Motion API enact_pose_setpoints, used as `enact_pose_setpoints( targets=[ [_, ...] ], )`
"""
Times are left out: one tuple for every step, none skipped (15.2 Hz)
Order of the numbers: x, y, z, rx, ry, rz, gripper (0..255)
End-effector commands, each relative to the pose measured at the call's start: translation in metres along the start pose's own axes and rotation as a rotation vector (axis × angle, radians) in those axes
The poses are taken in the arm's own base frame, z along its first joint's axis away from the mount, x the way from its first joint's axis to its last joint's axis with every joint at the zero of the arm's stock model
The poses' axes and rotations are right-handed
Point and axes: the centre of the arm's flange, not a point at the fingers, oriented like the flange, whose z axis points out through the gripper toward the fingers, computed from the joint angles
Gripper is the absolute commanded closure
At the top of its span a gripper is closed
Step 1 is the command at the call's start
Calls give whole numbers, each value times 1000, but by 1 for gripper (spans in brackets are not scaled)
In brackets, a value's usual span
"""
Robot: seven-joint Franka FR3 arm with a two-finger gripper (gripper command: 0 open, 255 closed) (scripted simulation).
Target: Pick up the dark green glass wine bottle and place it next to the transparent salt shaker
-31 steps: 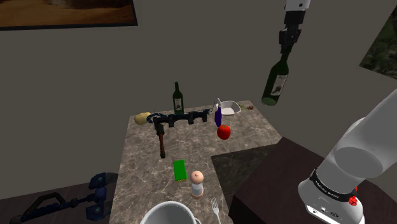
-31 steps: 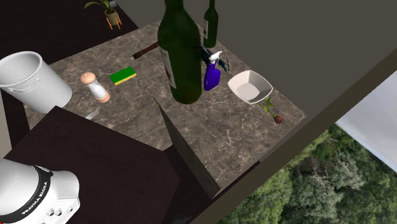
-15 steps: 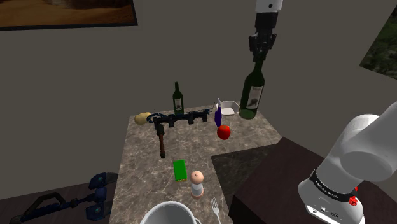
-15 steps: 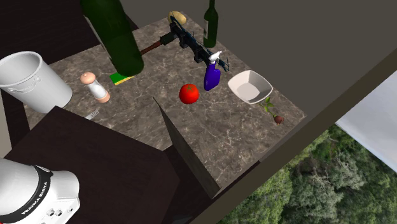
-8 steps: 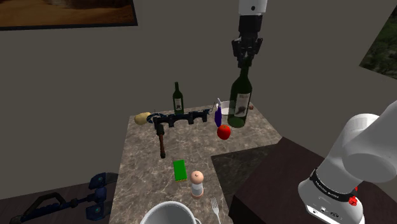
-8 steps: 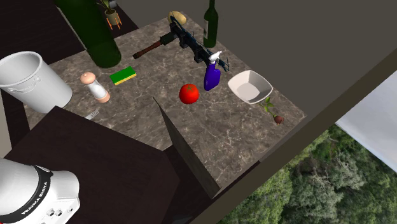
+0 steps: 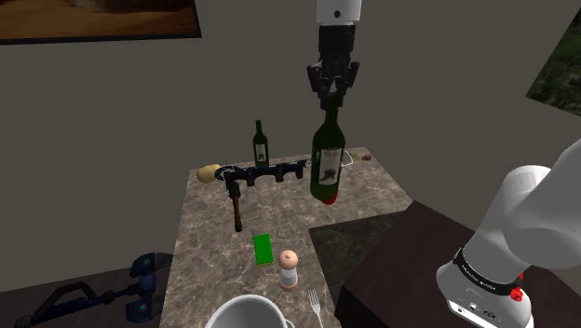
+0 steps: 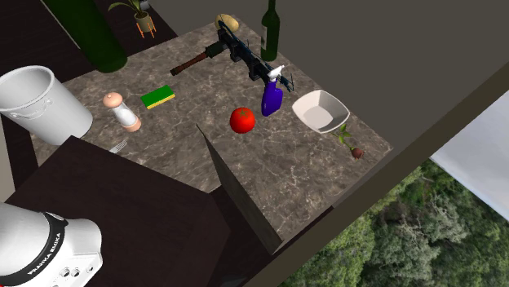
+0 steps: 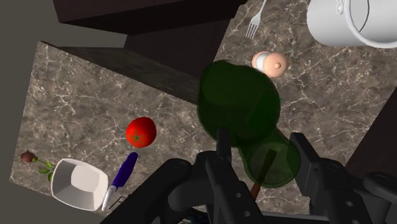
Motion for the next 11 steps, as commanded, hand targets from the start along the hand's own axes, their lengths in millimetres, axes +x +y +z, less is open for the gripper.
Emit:
enact_pose_setpoints(
  targets=[
    [-1,-25,0,1,0,2,255],
    [-2,-38,1,1,0,2,255],
    [-3,-51,1,1,0,2,255],
    [-4,-64,2,1,0,2,255],
    [-5,-77,3,1,0,2,255],
    [-6,-90,3,1,0,2,255],
    [-7,-104,4,1,0,2,255],
    [-8,-117,5,1,0,2,255],
    [-9,-130,5,1,0,2,255],
    [-10,-143,6,1,0,2,255],
    [-11,-156,7,1,0,2,255]
  ],
)
